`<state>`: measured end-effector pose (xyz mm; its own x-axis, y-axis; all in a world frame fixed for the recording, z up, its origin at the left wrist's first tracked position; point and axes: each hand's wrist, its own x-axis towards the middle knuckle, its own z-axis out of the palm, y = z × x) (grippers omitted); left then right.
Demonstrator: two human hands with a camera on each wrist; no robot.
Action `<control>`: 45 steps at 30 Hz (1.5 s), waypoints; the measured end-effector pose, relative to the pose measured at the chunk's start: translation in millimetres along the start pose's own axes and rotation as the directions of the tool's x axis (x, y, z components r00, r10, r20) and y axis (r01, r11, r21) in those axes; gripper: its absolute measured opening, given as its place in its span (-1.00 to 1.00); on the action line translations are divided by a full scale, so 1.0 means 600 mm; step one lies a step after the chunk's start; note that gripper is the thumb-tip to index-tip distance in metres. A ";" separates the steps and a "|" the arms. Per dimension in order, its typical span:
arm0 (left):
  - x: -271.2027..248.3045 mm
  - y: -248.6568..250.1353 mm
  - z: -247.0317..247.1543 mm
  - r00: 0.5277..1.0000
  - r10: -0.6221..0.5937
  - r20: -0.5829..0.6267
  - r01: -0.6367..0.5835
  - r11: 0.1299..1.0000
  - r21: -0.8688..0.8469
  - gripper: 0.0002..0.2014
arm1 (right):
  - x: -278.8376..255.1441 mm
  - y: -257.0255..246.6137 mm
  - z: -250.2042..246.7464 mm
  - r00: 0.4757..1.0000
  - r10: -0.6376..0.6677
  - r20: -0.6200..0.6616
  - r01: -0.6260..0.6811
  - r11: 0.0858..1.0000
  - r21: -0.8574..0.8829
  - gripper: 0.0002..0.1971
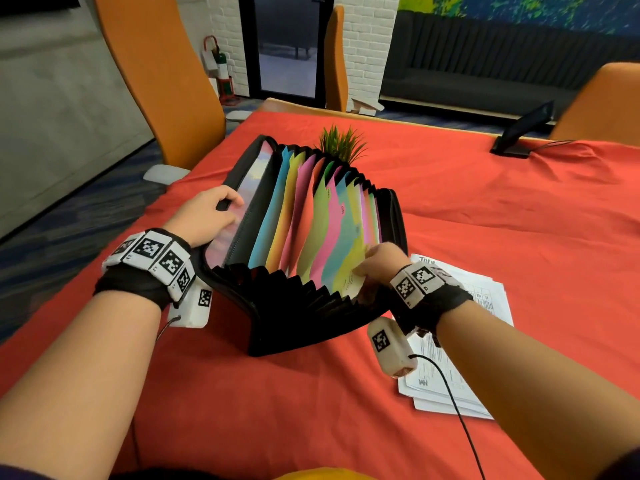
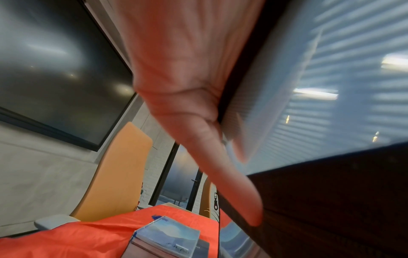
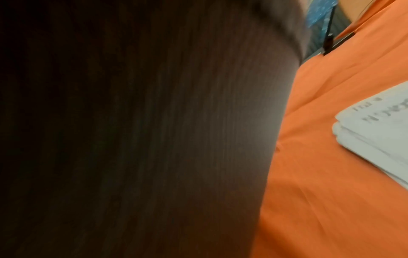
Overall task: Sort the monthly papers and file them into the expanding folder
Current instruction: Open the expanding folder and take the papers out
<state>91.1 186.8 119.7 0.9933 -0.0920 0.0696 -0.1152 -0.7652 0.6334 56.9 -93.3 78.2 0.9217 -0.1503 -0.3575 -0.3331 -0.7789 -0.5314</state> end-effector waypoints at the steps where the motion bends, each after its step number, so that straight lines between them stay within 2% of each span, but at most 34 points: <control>1: 0.000 0.006 0.000 1.000 0.012 -0.004 -0.012 1.000 -0.003 -0.75 | -0.005 0.005 -0.019 0.999 -0.015 -0.044 0.016 0.999 0.040 -0.92; 4: -0.005 0.026 0.000 0.999 0.036 -0.024 -0.035 0.999 0.007 -0.73 | -0.009 0.050 -0.094 0.970 -0.012 -0.244 0.071 0.970 0.234 -0.82; 6: -0.010 0.044 0.003 0.999 0.040 -0.031 -0.040 0.999 0.012 -0.73 | -0.014 0.099 -0.142 0.948 0.029 -0.316 0.078 0.944 0.321 -0.80; 9: -0.015 0.074 0.018 0.996 0.091 -0.024 -0.091 0.996 0.011 -0.73 | -0.022 0.179 -0.185 0.943 0.117 -0.312 0.042 0.887 0.460 -0.84; 11: -0.017 0.095 0.036 0.992 0.128 -0.014 -0.128 0.992 0.002 -0.72 | -0.032 0.233 -0.193 0.942 0.174 -0.286 -0.013 0.873 0.488 -0.83; 18: -0.013 0.138 0.084 0.988 0.146 0.040 -0.147 0.989 0.018 -0.68 | -0.045 0.437 -0.124 0.882 0.399 -0.252 -0.252 0.850 0.462 -0.79; 24: -0.005 0.156 0.067 0.988 0.153 0.014 -0.154 0.987 0.052 -0.70 | -0.046 0.510 -0.043 0.833 0.500 -0.237 -0.420 0.850 0.318 -0.73; 27: -0.004 0.163 0.047 0.985 0.169 0.017 -0.170 0.984 0.052 -0.72 | -0.042 0.484 -0.057 0.806 0.470 -0.359 -0.401 0.881 0.252 -0.57; 29: -0.002 0.160 0.042 0.987 0.160 0.022 -0.161 0.986 0.047 -0.73 | -0.037 0.441 -0.084 0.808 0.322 -0.494 -0.256 0.946 0.199 -0.52; 31: -0.001 0.149 0.044 0.991 0.132 0.034 -0.133 0.991 0.029 -0.73 | -0.035 0.375 -0.115 0.797 0.100 -0.596 -0.009 0.988 0.153 -0.62; 34: -0.003 0.128 0.045 0.991 0.103 0.084 -0.104 0.995 0.008 -0.75 | -0.039 0.259 -0.131 0.807 -0.179 -0.562 0.295 0.947 0.123 -0.80; 37: -0.002 0.114 0.035 0.990 0.093 0.107 -0.099 0.994 0.051 -0.76 | -0.047 0.162 -0.113 0.825 -0.351 -0.443 0.459 0.873 0.162 -0.85; 39: 0.002 0.106 0.028 0.991 0.081 0.108 -0.093 0.990 0.111 -0.76 | -0.036 0.124 -0.094 0.865 -0.366 -0.342 0.440 0.882 0.170 -0.82; 42: 0.009 0.091 0.016 0.994 0.047 0.099 -0.065 0.980 0.186 -0.71 | -0.012 0.099 -0.071 0.957 -0.229 -0.177 0.240 0.970 0.042 -0.79; 45: 0.010 0.067 0.006 0.996 0.019 0.084 -0.038 0.973 0.230 -0.71 | -0.010 0.085 -0.051 0.979 -0.167 -0.120 0.165 0.986 -0.029 -0.73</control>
<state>92.6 152.9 142.9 0.9870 -0.1596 0.0164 -0.1507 -0.8871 0.4363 40.4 -150.7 76.7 0.9815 -0.0900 -0.1692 -0.1710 -0.8102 -0.5607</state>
